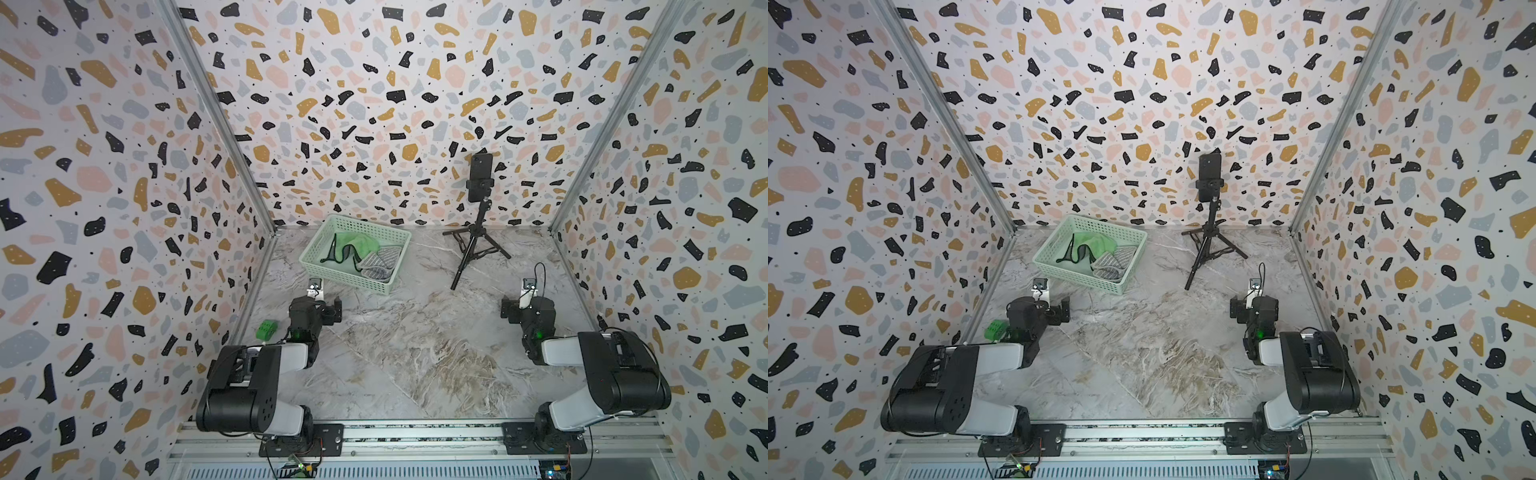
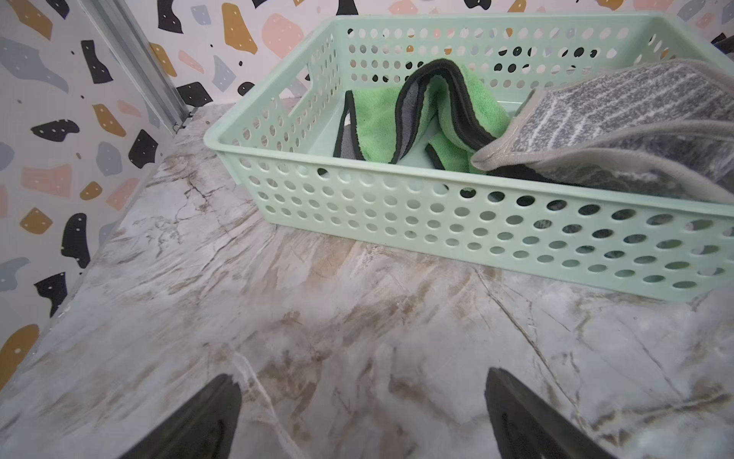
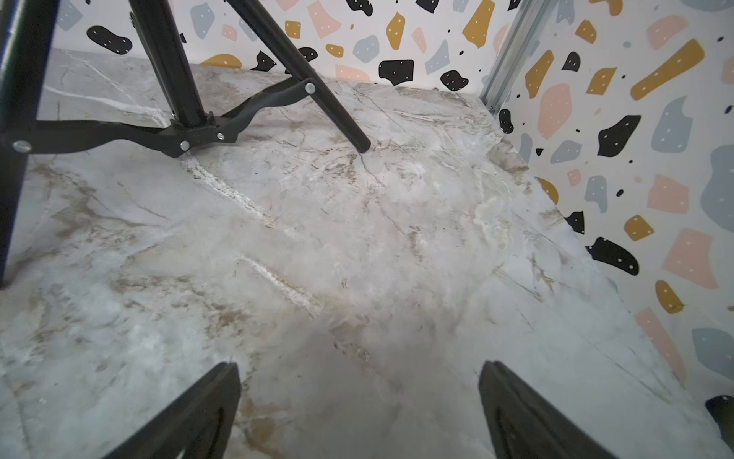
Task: Fold the square dishcloth
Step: Pick up the cleaning item from the bin.
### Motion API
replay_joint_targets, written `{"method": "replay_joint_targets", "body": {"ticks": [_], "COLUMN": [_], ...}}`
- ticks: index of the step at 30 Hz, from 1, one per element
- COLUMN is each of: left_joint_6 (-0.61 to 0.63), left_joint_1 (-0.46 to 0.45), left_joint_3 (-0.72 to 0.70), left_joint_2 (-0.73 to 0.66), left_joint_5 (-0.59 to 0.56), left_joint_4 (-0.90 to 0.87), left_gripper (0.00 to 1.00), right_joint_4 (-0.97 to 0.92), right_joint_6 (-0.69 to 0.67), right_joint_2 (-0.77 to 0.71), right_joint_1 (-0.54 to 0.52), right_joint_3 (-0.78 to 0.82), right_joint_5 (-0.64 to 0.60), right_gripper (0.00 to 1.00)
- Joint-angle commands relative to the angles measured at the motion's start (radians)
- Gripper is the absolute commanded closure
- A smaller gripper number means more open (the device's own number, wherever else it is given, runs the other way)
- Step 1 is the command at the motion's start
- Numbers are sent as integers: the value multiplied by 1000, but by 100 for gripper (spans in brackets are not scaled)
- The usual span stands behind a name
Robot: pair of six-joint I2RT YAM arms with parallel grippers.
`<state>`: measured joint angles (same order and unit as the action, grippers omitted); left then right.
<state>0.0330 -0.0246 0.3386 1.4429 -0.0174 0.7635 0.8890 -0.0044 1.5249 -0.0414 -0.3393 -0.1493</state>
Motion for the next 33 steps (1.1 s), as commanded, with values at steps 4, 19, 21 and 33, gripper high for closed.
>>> {"method": "replay_joint_targets", "body": {"ticks": [4,19,21,33], "left_joint_6": [23,19,31,258], "left_joint_1": [-5,-1,6,-4], "left_joint_3": [15,39,180,920], "left_joint_2": [-17,-63,-153,7], "left_joint_5": [58,64,89,392], "left_joint_4": [27,-4,-317,-1267], "left_gripper": [0,0,0,0], "right_joint_4": [-1,-215,-576,-477], "right_joint_6": [-6,0,104,688], "right_joint_2": [-11,-163,-253,-449], "right_joint_1": [-2,-66,-90,-106], "right_joint_3": [-9,-86,-216,-207], "right_joint_5": [1,-152,-233,393], "right_gripper": [0,0,0,0]}}
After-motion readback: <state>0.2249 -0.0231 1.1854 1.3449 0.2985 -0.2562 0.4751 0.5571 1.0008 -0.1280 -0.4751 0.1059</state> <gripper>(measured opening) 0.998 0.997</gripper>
